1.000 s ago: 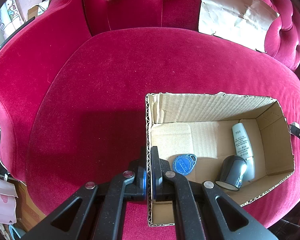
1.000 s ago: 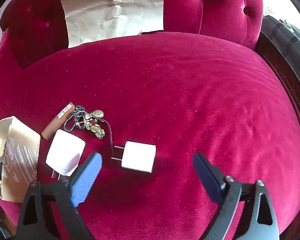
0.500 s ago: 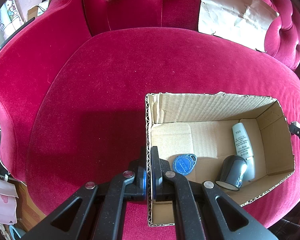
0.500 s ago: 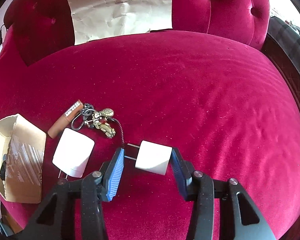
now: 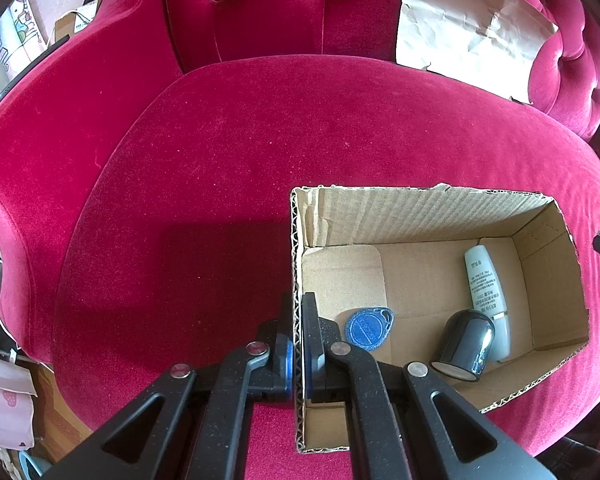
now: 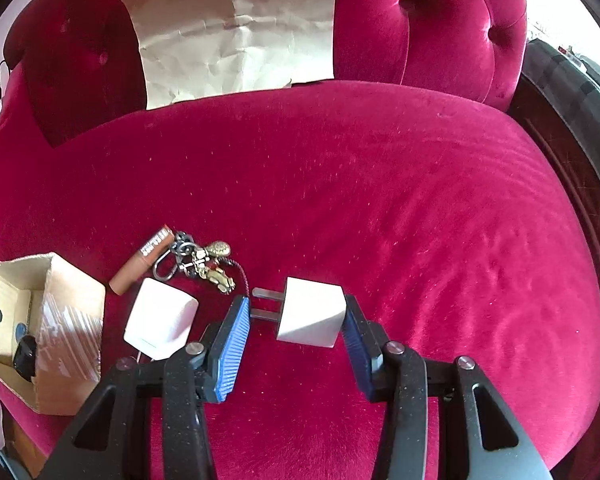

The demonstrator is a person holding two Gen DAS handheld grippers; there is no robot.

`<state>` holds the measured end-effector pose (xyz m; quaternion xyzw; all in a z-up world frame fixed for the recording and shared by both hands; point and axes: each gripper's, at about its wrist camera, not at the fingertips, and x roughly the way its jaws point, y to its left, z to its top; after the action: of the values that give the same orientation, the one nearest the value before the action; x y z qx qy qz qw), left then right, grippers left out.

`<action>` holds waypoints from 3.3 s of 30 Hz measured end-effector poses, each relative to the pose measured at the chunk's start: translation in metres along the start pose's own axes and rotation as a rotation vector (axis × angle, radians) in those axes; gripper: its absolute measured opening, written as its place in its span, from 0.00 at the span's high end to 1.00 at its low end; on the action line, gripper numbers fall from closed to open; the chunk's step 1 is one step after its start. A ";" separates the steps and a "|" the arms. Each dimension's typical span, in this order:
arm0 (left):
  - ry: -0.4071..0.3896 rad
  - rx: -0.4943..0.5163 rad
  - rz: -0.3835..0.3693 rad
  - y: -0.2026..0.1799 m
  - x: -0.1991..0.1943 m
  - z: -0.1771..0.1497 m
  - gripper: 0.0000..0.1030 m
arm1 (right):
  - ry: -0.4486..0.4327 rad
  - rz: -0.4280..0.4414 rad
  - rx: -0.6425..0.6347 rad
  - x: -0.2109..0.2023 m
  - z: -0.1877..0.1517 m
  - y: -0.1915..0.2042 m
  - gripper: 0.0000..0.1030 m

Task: Organize rigid objects
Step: 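Lift the cube charger and carry it over the box with the right gripper, then open the right gripper to drop the cube charger into the box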

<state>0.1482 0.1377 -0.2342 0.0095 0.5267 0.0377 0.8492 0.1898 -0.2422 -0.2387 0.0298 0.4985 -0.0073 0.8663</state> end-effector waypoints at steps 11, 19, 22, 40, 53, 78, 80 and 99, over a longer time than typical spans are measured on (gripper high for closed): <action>0.000 0.000 -0.001 0.000 0.000 0.000 0.97 | -0.081 0.001 -0.004 -0.041 0.011 0.013 0.52; 0.000 0.000 0.000 0.000 0.000 0.000 0.97 | -0.141 0.027 -0.039 -0.066 0.015 0.034 0.52; 0.000 -0.001 -0.001 0.000 0.000 0.000 0.97 | -0.161 0.051 -0.050 -0.074 0.018 0.045 0.52; -0.001 -0.001 -0.002 0.000 -0.001 0.000 0.97 | -0.171 0.196 -0.190 -0.089 0.014 0.128 0.52; -0.001 -0.003 -0.004 -0.001 0.000 0.001 0.97 | -0.131 0.279 -0.276 -0.082 -0.001 0.175 0.52; -0.003 -0.003 -0.005 -0.001 0.000 0.000 0.97 | 0.012 0.335 -0.344 -0.029 -0.025 0.231 0.52; -0.003 -0.003 -0.005 -0.001 0.000 0.000 0.97 | 0.013 0.336 -0.346 -0.028 -0.026 0.233 0.52; -0.003 -0.001 -0.002 -0.003 -0.001 -0.002 0.97 | -0.054 0.273 -0.341 -0.034 -0.020 0.229 0.09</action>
<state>0.1464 0.1341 -0.2342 0.0085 0.5255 0.0372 0.8500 0.1654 -0.0132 -0.2091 -0.0502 0.4604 0.1936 0.8649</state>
